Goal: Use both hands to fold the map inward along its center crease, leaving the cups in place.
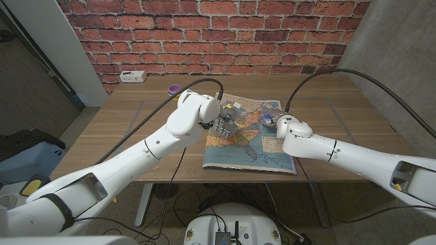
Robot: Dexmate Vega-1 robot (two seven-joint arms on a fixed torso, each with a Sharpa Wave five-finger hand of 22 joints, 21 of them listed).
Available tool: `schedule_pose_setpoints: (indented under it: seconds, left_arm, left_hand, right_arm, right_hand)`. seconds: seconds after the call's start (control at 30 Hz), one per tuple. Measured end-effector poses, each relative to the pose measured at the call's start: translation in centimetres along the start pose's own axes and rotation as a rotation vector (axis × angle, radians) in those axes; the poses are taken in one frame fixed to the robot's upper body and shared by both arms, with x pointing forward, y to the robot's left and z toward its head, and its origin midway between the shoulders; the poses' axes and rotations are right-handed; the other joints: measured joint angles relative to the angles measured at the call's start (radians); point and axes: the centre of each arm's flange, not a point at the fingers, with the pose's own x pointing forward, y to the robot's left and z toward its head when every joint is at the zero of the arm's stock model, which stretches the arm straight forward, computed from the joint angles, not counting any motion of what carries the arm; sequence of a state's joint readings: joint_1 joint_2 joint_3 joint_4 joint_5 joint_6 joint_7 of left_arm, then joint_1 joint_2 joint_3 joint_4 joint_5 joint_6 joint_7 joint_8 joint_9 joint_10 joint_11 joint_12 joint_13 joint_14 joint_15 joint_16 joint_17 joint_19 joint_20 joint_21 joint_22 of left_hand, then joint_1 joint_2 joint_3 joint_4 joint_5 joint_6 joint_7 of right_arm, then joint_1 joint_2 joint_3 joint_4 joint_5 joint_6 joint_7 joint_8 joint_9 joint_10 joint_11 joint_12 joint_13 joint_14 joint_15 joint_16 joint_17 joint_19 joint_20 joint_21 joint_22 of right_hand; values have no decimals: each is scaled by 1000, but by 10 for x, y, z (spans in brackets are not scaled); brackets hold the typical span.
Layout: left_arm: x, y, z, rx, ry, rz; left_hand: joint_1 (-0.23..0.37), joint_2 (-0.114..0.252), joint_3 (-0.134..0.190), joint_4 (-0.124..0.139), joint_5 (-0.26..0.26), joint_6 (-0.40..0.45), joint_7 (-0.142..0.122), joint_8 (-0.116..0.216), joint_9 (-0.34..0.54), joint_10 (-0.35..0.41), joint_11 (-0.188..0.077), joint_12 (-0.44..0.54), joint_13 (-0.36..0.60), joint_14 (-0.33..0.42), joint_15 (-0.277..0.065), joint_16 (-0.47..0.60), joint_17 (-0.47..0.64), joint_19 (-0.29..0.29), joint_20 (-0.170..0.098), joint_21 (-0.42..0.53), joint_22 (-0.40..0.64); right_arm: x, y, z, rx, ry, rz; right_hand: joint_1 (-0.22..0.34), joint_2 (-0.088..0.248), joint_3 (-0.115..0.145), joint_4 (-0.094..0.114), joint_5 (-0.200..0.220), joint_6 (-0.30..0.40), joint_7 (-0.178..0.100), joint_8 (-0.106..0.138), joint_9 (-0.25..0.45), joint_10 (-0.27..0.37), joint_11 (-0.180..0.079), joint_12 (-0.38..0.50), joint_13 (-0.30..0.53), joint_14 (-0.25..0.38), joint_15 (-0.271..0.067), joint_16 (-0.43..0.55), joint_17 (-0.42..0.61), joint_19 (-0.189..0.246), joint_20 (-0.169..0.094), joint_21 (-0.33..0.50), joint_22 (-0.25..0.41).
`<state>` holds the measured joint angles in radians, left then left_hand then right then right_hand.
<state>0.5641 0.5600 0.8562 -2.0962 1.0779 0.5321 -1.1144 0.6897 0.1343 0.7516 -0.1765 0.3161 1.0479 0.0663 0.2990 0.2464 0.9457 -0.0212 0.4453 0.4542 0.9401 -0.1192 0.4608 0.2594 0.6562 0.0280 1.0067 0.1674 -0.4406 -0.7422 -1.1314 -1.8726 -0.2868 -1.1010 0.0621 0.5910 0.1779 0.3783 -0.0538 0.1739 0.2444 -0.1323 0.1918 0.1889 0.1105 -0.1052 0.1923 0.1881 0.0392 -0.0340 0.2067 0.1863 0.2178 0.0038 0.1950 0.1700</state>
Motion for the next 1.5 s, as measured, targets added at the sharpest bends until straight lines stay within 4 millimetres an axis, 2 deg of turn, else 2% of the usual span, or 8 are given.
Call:
schedule_pose_setpoints:
  seconds: [0.43,0.63,0.7,0.9,1.27,1.4,1.47,1.5]
  left_arm:
    - [13,-14,2,0,4,-158]
    - [20,-21,1,3,28,-228]
    - [21,-23,0,3,38,-245]
    - [31,-29,-3,0,57,-289]
    - [53,-39,-12,-38,36,-373]
    - [57,-40,-13,-41,26,-386]
    - [59,-41,-14,-42,24,-388]
    - [59,-41,-14,-43,23,-388]
  left_hand:
    - [0,0,7,-2,0,0,0,-8,-5,8,0,-13,-17,18,10,0,-21,23,-19,0,0]
    - [-6,-5,19,2,0,-21,13,-35,-14,-4,21,-41,-32,-7,23,-36,-46,23,-17,-8,0]
    - [-11,-10,24,4,0,-35,7,-42,-19,-19,18,-54,-39,-33,25,-52,-53,6,1,-19,0]
    - [-20,-4,23,14,-6,-63,2,-69,-24,-48,20,-84,-55,-78,37,-70,-57,-61,24,-50,-5]
    - [-34,11,10,22,-15,-62,10,-69,-10,-46,25,-89,-53,-77,48,-58,-38,-73,36,-68,-2]
    - [-34,11,10,22,-15,-61,11,-69,62,-42,24,-89,-50,-71,49,-58,-37,-73,37,-69,-1]
    - [-34,11,10,22,-15,-61,11,-69,81,-41,24,-89,-25,-70,48,-58,-34,-78,40,-71,0]
    - [-34,11,10,22,-15,-61,11,-69,91,-43,25,-89,11,-70,48,-58,11,-86,41,-74,1]
  right_arm:
    - [-1,2,-1,-6,5,3]
    - [-2,2,-1,-8,6,4]
    - [-2,2,-1,-9,6,4]
    - [-2,2,0,-11,5,4]
    - [-2,1,2,-18,8,8]
    - [-1,1,3,-22,9,9]
    - [-1,0,3,-23,9,9]
    - [-1,0,4,-24,9,9]
  right_hand:
    - [0,0,0,0,0,-9,-2,0,0,0,0,0,0,0,0,0,0,0,0,-6,-1]
    - [0,0,0,0,0,-9,-2,0,0,0,0,0,0,0,0,0,0,0,0,-2,0]
    - [0,0,0,0,0,-9,-2,0,0,0,0,0,0,0,0,0,0,0,0,-2,0]
    - [0,0,0,0,0,-9,-2,0,0,0,0,0,0,0,0,0,0,0,0,-2,1]
    - [0,0,-4,-4,0,-9,-2,0,0,0,0,0,0,0,0,0,0,0,0,-2,1]
    - [0,0,-4,-4,0,-9,-2,0,0,0,0,0,0,0,0,0,0,0,0,-2,1]
    - [0,0,-4,-4,0,-9,-2,0,0,0,0,0,0,0,0,0,0,0,0,-2,1]
    - [0,0,-4,-4,0,-9,-2,0,0,0,0,0,0,0,0,0,0,0,0,-2,1]
